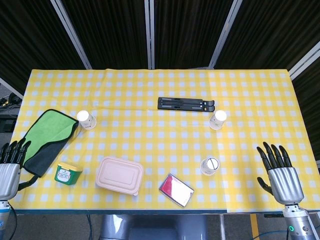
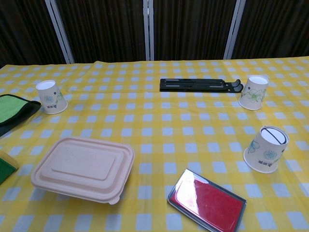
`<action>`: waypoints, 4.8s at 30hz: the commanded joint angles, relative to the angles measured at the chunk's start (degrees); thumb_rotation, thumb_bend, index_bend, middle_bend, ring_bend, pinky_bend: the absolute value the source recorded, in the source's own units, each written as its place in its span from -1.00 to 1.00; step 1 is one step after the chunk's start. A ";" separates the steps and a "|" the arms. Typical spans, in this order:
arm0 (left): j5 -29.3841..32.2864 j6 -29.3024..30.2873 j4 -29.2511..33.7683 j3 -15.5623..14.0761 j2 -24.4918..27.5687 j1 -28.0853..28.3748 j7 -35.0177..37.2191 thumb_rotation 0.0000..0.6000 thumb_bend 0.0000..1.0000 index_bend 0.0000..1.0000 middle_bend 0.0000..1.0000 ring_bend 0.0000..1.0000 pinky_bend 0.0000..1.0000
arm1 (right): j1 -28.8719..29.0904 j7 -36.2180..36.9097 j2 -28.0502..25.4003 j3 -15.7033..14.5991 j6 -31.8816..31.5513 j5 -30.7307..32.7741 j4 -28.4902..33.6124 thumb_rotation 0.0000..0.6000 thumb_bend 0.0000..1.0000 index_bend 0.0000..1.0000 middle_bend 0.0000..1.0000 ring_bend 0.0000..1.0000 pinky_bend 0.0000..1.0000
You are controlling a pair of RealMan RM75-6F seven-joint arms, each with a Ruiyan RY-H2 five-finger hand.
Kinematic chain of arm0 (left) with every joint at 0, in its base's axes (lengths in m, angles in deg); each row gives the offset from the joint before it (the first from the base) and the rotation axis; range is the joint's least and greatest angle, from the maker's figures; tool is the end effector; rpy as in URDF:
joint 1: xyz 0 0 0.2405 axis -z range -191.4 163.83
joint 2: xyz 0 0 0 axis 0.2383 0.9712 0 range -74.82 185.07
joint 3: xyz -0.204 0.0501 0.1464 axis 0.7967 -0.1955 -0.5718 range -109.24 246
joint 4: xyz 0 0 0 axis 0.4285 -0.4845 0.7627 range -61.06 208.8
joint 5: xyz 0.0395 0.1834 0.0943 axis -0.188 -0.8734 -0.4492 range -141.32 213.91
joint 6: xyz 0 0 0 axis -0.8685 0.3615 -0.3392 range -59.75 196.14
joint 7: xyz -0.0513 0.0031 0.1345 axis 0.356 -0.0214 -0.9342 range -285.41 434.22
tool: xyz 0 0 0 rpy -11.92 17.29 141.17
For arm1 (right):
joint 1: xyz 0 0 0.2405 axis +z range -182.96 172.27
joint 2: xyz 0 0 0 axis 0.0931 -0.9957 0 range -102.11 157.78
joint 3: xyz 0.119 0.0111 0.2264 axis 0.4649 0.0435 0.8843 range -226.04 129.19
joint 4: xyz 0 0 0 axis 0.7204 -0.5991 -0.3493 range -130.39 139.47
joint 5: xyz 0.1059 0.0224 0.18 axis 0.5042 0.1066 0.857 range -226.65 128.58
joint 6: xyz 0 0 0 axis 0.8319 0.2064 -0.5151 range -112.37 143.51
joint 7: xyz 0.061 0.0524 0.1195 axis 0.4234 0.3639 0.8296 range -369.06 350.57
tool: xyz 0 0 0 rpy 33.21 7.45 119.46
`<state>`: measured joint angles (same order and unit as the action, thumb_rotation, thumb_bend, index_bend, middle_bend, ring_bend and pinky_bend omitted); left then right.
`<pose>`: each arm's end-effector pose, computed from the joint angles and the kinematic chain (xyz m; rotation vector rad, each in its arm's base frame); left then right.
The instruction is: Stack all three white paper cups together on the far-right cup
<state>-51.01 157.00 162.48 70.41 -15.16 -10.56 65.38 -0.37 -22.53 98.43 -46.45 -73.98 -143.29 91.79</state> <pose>-0.3132 0.1692 0.1355 -1.3939 -0.7886 -0.8375 -0.2953 -0.1771 0.1307 1.5167 -0.6294 0.8663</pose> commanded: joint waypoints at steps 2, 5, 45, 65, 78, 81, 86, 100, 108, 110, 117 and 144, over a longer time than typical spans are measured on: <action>-0.09 0.17 0.08 -0.02 0.00 -0.10 -0.15 1.00 -0.93 -1.00 -1.00 -1.00 -1.00 | -0.03 0.14 -0.01 -0.01 -0.18 -0.16 0.00 1.00 -0.79 -1.00 -1.00 -1.00 -1.00; -0.07 0.15 0.14 -0.06 0.15 -0.14 -0.05 1.00 -0.93 -1.00 -1.00 -1.00 -1.00 | -0.09 0.24 -0.05 -0.07 -0.33 -0.34 0.05 1.00 -0.79 -1.00 -1.00 -1.00 -1.00; 35.71 -40.47 -12.69 14.38 -6.53 32.30 -16.61 1.00 -0.56 -0.61 -1.00 -1.00 -1.00 | 0.85 2.20 0.34 2.91 1.41 4.88 -2.06 1.00 -0.79 -0.88 -1.00 -1.00 -1.00; 41.64 -48.54 -26.76 12.19 -15.17 41.44 -16.42 1.00 -0.54 -0.53 -1.00 -1.00 -1.00 | 1.34 1.35 1.09 3.23 2.78 6.72 -3.24 1.00 -0.79 -0.86 -1.00 -1.00 -1.00; 39.70 -48.82 -27.85 11.32 -15.84 42.36 -12.30 1.00 -0.12 -0.34 -1.00 -1.00 -1.00 | 1.21 1.41 1.17 3.19 2.54 7.03 -3.48 1.00 -0.79 -0.84 -1.00 -1.00 -1.00; 38.15 -47.05 -24.67 12.09 -14.01 41.84 -10.29 1.00 -0.12 -0.34 -1.00 -1.00 -1.00 | 1.15 1.36 1.16 3.16 2.39 6.99 -3.43 1.00 -0.79 -0.84 -1.00 -1.00 -1.00; 35.12 -43.63 -18.39 13.18 -10.42 41.30 -8.46 1.00 -0.12 -0.34 -1.00 -1.00 -1.00 | 1.05 1.13 1.15 3.18 1.90 6.77 -3.29 1.00 -0.79 -0.84 -1.00 -1.00 -1.00; 34.41 -40.40 -3.47 14.78 -10.75 49.17 -17.83 1.00 -0.12 -0.35 -1.00 -1.00 -1.00 | 0.72 2.49 0.22 3.97 0.53 6.96 -2.89 1.00 -0.79 -0.82 -1.00 -1.00 -1.00; 37.20 -41.72 -6.88 15.20 -21.74 58.20 -23.83 1.00 -0.12 -0.36 -1.00 -1.00 -1.00 | 0.30 4.42 -0.72 4.97 0.16 8.58 -3.47 1.00 -0.79 -0.82 -1.00 -1.00 -1.00; 38.12 -42.21 -8.28 15.09 -24.55 59.89 -24.43 1.00 -0.12 -0.37 -1.00 -1.00 -1.00 | 0.23 4.88 -0.91 5.14 0.24 8.99 -3.69 1.00 -0.79 -0.82 -1.00 -1.00 -1.00; 41.78 -43.44 -11.77 14.25 -30.52 64.30 -27.14 1.00 -0.14 -0.48 -1.00 -1.00 -1.00 | -0.27 6.81 -1.47 5.65 -1.29 8.79 -3.99 1.00 -0.79 -0.82 -1.00 -1.00 -1.00; 25.59 -17.52 13.14 1.06 -5.78 42.05 -17.81 1.00 -0.64 -1.00 -1.00 -1.00 -1.00 | 0.35 4.89 -0.33 5.16 0.95 9.51 -4.32 1.00 -0.79 -0.85 -1.00 -1.00 -1.00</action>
<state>-20.94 134.45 172.37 75.08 -24.32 36.52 44.55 -0.17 -17.50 97.91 -41.33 -73.22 -133.95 87.67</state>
